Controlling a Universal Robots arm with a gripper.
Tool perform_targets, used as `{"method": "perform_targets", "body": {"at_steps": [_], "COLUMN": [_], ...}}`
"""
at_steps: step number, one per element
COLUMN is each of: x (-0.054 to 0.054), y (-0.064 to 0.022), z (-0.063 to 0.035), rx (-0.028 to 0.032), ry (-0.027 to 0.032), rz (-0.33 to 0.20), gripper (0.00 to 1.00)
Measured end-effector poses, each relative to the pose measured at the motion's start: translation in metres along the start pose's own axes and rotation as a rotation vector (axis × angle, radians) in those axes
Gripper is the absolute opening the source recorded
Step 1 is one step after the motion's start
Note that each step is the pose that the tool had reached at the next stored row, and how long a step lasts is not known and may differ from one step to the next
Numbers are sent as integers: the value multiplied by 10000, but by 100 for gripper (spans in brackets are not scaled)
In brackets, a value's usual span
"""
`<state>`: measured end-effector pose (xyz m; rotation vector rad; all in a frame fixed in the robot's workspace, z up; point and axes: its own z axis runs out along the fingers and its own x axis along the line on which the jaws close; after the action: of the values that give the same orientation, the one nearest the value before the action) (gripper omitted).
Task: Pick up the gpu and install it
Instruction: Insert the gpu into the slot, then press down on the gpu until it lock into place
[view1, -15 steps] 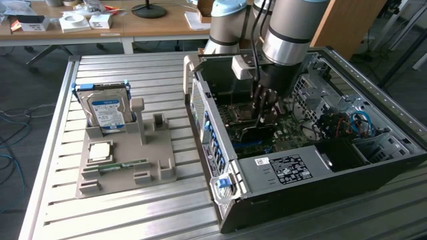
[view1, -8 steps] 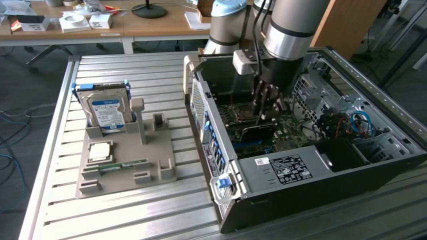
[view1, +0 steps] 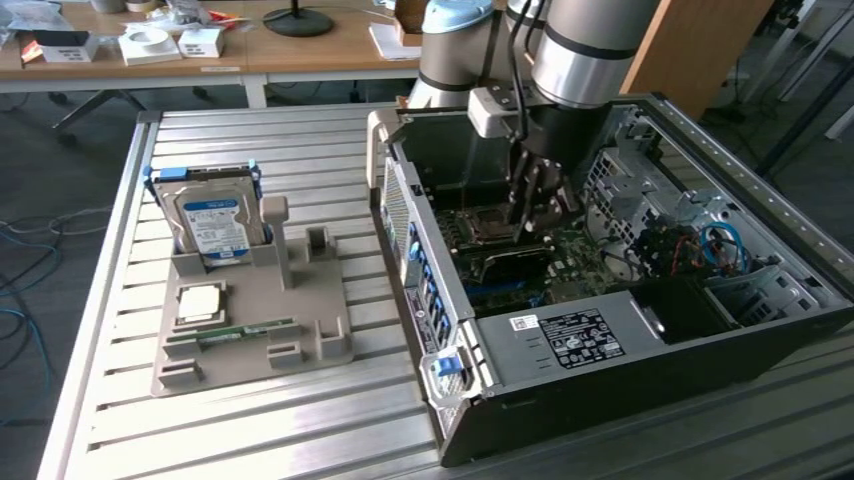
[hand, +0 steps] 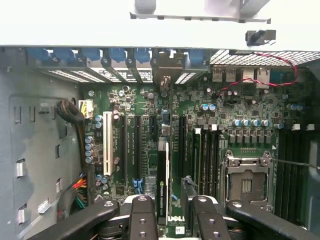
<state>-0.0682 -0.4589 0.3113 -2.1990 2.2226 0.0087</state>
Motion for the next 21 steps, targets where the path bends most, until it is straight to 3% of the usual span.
{"method": "perform_targets", "body": {"at_steps": [21], "x": [0], "y": [0], "z": [-1], "rx": [0], "ry": [0], "rz": [0], "gripper": [34]}}
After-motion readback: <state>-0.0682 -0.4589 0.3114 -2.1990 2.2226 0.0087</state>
